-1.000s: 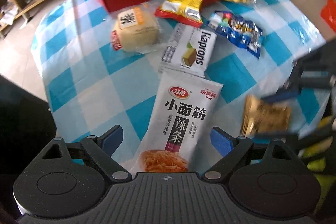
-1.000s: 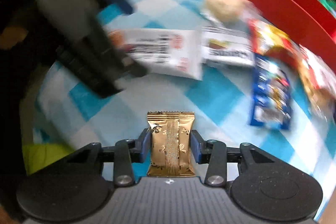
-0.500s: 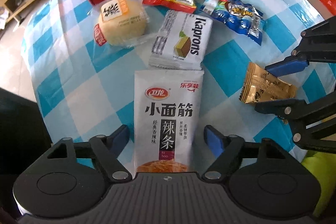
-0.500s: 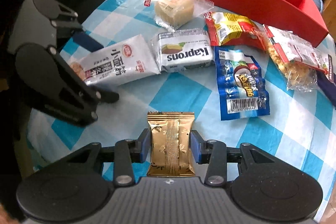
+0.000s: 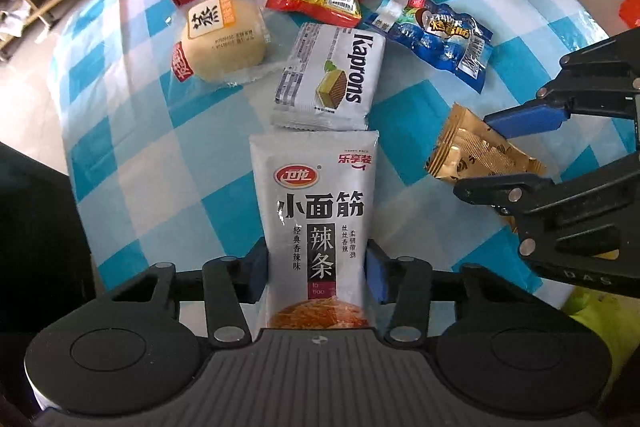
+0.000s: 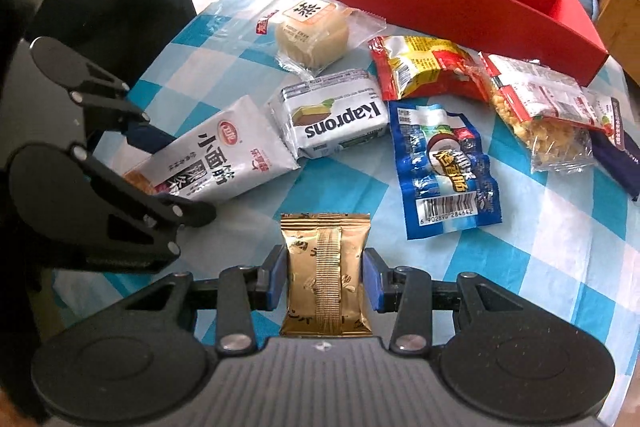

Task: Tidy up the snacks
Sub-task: 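Carry the gold biscuit and white gluten-strip bag over the red box with both grippers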

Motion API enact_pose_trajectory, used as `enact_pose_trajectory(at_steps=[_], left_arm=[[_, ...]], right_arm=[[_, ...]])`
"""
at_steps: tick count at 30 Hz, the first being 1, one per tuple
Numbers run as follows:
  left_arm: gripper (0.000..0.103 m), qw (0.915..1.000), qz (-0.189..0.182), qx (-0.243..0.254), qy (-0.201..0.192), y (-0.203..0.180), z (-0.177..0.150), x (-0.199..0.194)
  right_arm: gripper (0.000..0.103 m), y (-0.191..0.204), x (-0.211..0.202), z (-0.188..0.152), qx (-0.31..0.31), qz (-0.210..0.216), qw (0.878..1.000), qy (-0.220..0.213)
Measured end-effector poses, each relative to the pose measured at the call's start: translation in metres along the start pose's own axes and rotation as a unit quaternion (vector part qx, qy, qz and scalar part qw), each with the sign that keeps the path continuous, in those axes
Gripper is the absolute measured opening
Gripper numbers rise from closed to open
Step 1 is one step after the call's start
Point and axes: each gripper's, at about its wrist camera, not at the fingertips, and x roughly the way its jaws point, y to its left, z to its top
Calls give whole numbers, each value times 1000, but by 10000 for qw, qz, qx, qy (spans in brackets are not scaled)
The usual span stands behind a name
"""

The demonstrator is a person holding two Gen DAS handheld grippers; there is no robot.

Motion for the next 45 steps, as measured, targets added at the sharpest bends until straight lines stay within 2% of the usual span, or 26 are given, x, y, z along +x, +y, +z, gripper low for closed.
enact_pose_trajectory(at_steps=[7,11,16,21,25,29,39,45], left_arm=[[50,9988,312,-342,-132,-5,8,-8],[50,9983,435,-284,-275,-11,18,-19],[49,9969,311,-336,-635,-9,29,-34],[49,9946,246,-381,-932,-9,44,-46],[49,9914,178,-449,-1219,-2,65,-57],[49,9891,225,-571,-1337,6,92,-58],[49,9822,503,-974,-1527,41,162,-45],[49,9756,712,-1149,-1731,59,197,-40]], right_arm=[[40,-6,-13,-2,3,-196,9994,-300],[40,-14,-23,0,155,-268,9982,-506],[40,-29,-29,6,457,-297,9966,-624],[40,-37,-40,18,611,-538,9943,-695],[40,-41,-51,36,500,-727,9925,-852],[40,-63,-49,66,706,-764,9885,-1098],[40,-123,-30,134,1162,-987,9781,-1415],[40,-142,-23,177,1099,-1218,9730,-1626]])
